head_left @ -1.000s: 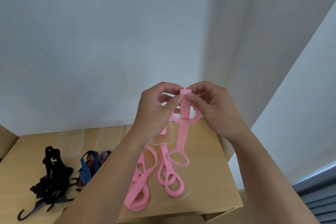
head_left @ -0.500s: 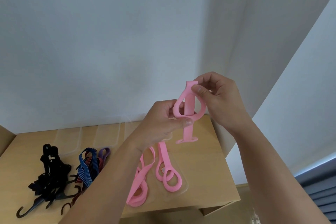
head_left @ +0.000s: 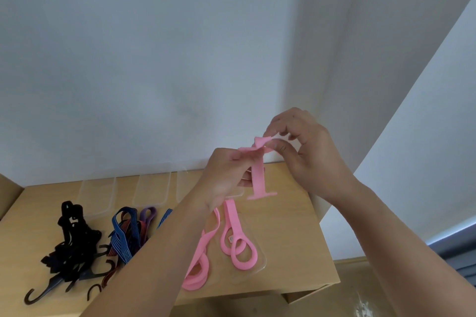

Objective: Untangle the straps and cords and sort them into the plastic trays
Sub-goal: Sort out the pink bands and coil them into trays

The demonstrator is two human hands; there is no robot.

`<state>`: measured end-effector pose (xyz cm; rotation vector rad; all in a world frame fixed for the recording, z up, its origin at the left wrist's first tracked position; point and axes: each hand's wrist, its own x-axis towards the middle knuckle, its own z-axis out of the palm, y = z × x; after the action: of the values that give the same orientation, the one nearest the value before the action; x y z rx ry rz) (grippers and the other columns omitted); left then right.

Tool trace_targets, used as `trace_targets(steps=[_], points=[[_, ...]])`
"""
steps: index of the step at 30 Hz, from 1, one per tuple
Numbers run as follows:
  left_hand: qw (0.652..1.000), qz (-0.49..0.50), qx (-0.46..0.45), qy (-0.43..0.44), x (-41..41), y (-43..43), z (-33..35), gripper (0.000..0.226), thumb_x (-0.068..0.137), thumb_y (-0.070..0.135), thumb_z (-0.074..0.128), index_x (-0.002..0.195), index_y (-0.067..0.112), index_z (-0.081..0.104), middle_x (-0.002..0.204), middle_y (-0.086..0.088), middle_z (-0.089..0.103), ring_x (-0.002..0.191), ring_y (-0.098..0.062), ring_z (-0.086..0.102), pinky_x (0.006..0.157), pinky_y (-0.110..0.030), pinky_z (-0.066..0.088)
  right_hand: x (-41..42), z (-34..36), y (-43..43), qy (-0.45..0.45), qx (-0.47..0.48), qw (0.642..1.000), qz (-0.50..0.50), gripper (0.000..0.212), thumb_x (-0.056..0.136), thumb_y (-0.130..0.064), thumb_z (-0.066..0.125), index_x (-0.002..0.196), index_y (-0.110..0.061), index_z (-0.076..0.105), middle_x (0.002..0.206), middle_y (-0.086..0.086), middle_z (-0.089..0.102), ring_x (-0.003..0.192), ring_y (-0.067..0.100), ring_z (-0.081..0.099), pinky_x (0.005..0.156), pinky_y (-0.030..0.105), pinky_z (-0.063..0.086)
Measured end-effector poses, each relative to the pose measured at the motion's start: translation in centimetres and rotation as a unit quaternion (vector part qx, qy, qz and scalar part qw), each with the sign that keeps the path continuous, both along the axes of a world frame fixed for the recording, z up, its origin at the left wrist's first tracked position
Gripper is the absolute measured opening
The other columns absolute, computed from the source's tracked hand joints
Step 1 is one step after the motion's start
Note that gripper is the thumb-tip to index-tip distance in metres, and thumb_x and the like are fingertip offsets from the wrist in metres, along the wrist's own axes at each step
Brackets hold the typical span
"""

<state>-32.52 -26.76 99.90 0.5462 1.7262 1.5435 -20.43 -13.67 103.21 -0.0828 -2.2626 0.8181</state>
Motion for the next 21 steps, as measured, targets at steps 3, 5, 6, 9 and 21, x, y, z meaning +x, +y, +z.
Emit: trace_targets(steps=[3,5,6,9,21], points=[[0.999,0.021,-0.015,-0.031,-1.1,0.1,0.3,0.016,0.092,0.016,0.075,0.096,0.001,0.078,0.082,-0.015,0.075,0.073,-0.026,0.073,0.058,-0.029,0.058,0.0,-1.6,0.0,0.007,0.061,0.998,0.004,0.021,0.089,0.005,0.066,0.099,-0.013,0.072,0.096,0.000,0.057,0.088,0.023,0.059,0.074,0.027,0.048],[0.999,0.010,-0.009,-0.039,-1.9,0.1,0.7,0.015,0.093,0.014,0.072,0.102,0.004,0.079,0.084,-0.013,0.075,0.071,-0.024,0.071,0.059,-0.029,0.056,0.0,-3.0,-0.2,-0.004,0.092,0.996,0.002,0.018,0.088,0.003,0.066,0.099,-0.009,0.072,0.096,0.002,0.058,0.086,0.025,0.060,0.071,0.035,0.051],[0.999,0.005,-0.001,-0.042,-2.2,0.0,0.9,0.018,0.093,0.016,0.072,0.103,0.002,0.078,0.087,-0.015,0.075,0.074,-0.025,0.070,0.061,-0.030,0.055,0.0,-3.7,-0.4,-0.009,0.099,0.995,0.001,0.017,0.088,0.003,0.066,0.099,-0.009,0.072,0.095,0.002,0.058,0.084,0.024,0.060,0.069,0.035,0.052],[0.999,-0.016,0.008,-0.027,-3.2,-0.1,1.2,0.017,0.091,0.010,0.072,0.100,-0.005,0.075,0.091,-0.021,0.073,0.080,-0.032,0.071,0.069,-0.036,0.058,-0.2,-5.4,-0.9,-0.021,0.104,0.994,-0.005,0.019,0.087,0.006,0.068,0.099,-0.008,0.072,0.095,0.002,0.058,0.078,0.022,0.058,0.062,0.037,0.052],[0.993,-0.050,0.044,-0.101,-4.5,-0.1,1.9,0.031,0.093,-0.004,0.048,0.116,-0.014,0.066,0.124,-0.038,0.061,0.097,-0.038,0.067,0.081,-0.043,0.061,-1.1,-6.3,-2.4,0.004,0.113,0.992,-0.058,0.019,0.085,0.004,0.071,0.099,-0.009,0.071,0.097,0.005,0.061,0.082,0.022,0.059,0.061,0.027,0.048]])
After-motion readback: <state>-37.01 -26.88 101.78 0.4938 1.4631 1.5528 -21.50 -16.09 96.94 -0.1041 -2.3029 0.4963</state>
